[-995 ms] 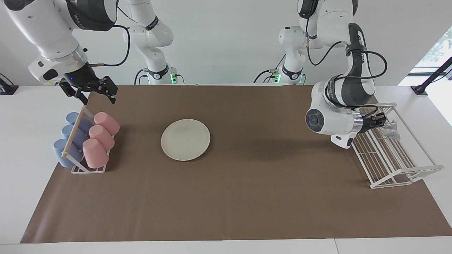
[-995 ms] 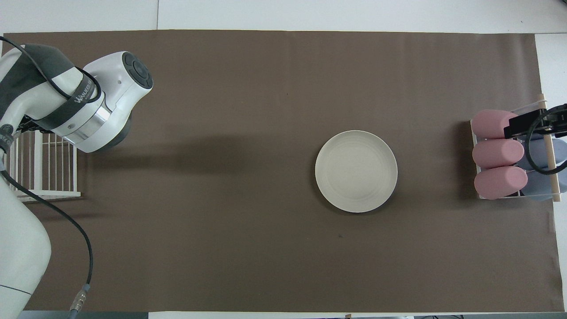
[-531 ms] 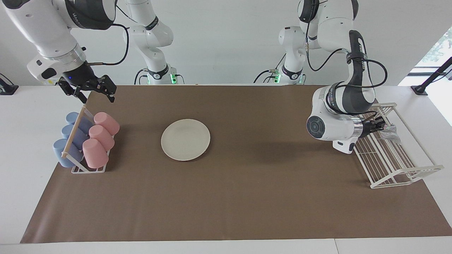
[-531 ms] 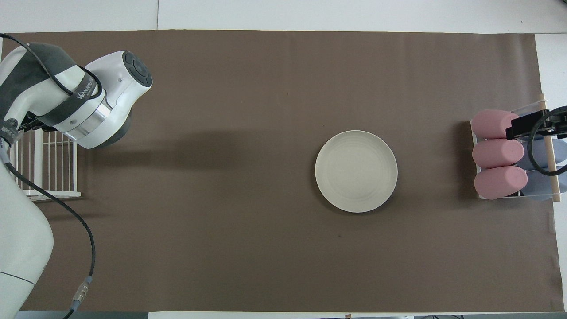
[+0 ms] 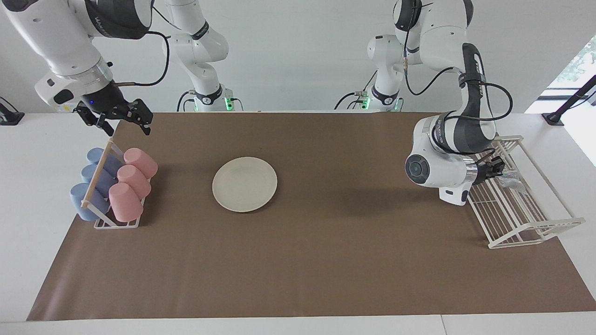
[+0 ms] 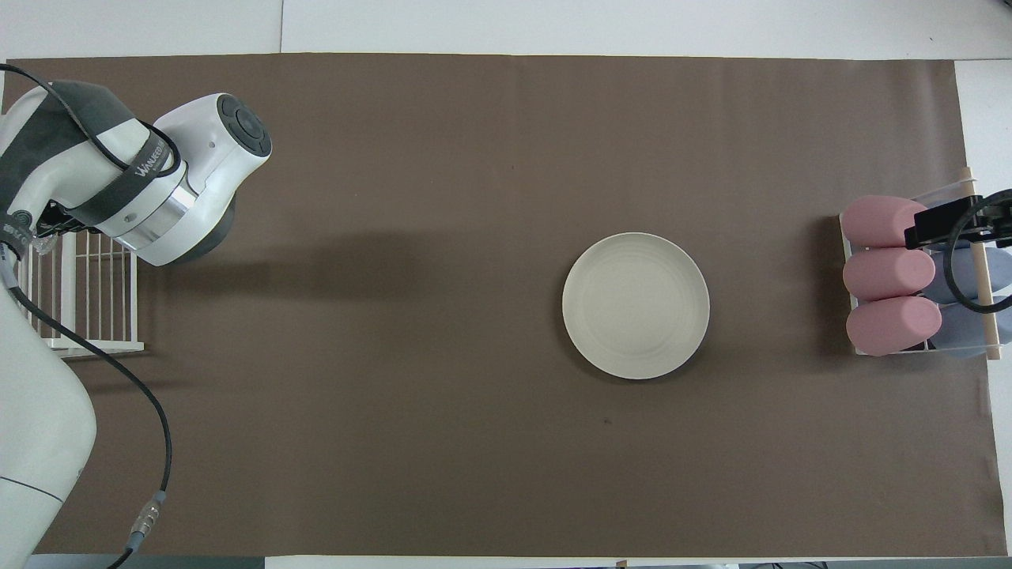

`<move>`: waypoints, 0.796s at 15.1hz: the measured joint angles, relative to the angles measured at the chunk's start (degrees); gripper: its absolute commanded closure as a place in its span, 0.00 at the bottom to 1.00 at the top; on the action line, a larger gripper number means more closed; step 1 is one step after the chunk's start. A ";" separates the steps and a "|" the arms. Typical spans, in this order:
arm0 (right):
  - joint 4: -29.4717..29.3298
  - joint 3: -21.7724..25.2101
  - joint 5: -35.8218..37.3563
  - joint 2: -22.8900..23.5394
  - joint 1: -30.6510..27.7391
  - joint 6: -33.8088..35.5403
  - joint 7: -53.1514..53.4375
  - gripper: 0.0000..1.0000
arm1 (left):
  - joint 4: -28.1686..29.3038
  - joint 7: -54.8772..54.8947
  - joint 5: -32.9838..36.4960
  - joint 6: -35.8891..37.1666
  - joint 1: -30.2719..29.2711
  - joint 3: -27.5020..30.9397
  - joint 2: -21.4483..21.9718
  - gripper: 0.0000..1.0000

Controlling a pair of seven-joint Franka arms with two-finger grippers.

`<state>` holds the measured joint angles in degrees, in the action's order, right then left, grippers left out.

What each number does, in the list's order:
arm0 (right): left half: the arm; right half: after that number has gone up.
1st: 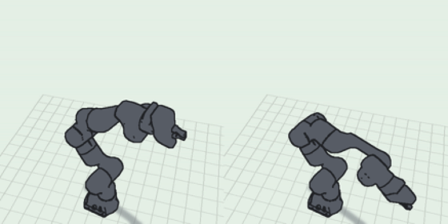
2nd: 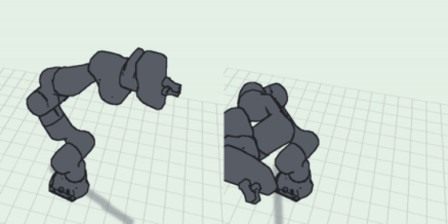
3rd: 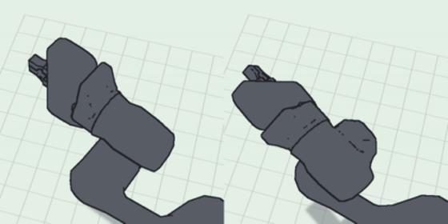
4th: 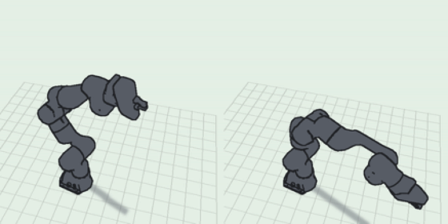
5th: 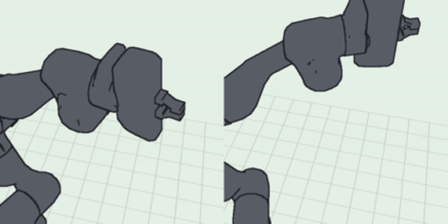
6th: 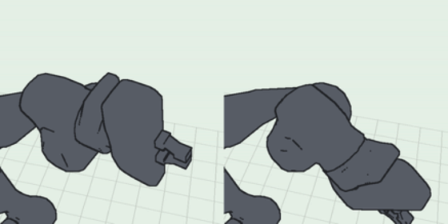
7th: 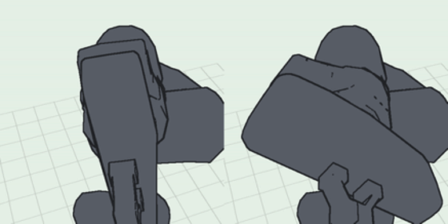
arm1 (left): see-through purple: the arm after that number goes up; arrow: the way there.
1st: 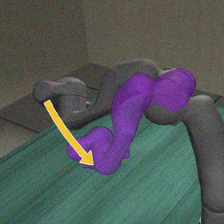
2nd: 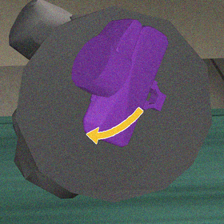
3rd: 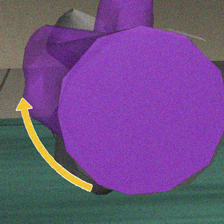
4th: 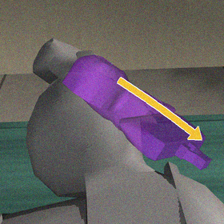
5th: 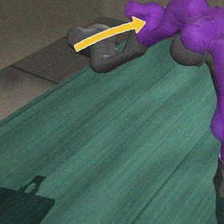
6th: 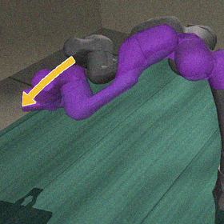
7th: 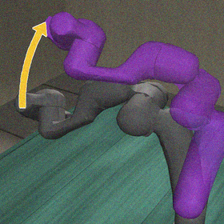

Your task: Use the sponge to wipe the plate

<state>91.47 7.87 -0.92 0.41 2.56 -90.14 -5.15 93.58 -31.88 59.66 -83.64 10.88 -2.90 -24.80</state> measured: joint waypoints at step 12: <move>-0.12 0.02 0.00 0.00 0.00 0.00 0.00 0.00 | -0.05 -0.43 -2.17 -1.17 0.00 -0.08 0.00 0.00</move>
<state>91.35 7.89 -0.92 0.41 2.56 -90.14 -5.15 93.52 -32.31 57.49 -84.81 10.88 -2.98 -24.80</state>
